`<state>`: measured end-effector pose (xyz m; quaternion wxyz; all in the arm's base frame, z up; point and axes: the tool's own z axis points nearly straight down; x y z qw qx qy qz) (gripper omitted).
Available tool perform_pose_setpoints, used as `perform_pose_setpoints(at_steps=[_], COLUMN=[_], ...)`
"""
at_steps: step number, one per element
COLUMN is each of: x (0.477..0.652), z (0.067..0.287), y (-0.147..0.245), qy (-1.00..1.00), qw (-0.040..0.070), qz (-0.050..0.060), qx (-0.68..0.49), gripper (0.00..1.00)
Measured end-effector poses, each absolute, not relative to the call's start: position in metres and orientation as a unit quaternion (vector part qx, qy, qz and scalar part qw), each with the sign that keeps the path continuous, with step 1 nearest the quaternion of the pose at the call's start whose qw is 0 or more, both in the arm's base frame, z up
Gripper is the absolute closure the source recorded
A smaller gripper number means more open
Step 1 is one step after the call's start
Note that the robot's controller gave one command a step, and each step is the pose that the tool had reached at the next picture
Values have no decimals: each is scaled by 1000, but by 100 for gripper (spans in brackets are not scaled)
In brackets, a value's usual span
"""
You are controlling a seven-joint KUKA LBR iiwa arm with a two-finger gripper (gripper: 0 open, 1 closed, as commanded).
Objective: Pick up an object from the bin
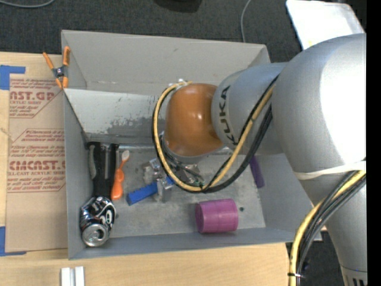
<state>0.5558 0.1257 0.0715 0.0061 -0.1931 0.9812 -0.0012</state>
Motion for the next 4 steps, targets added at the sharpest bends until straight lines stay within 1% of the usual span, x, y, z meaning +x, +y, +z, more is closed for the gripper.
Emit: perform_pose_setpoints(at_steps=[2,3,4], x=[555,555,558], z=[70,137,193], y=[125,124,124], qy=[981,982,982], qw=[5,3,7], qz=[-1,-1,-1], qx=[-193,-188,-189], gripper=[100,100,100])
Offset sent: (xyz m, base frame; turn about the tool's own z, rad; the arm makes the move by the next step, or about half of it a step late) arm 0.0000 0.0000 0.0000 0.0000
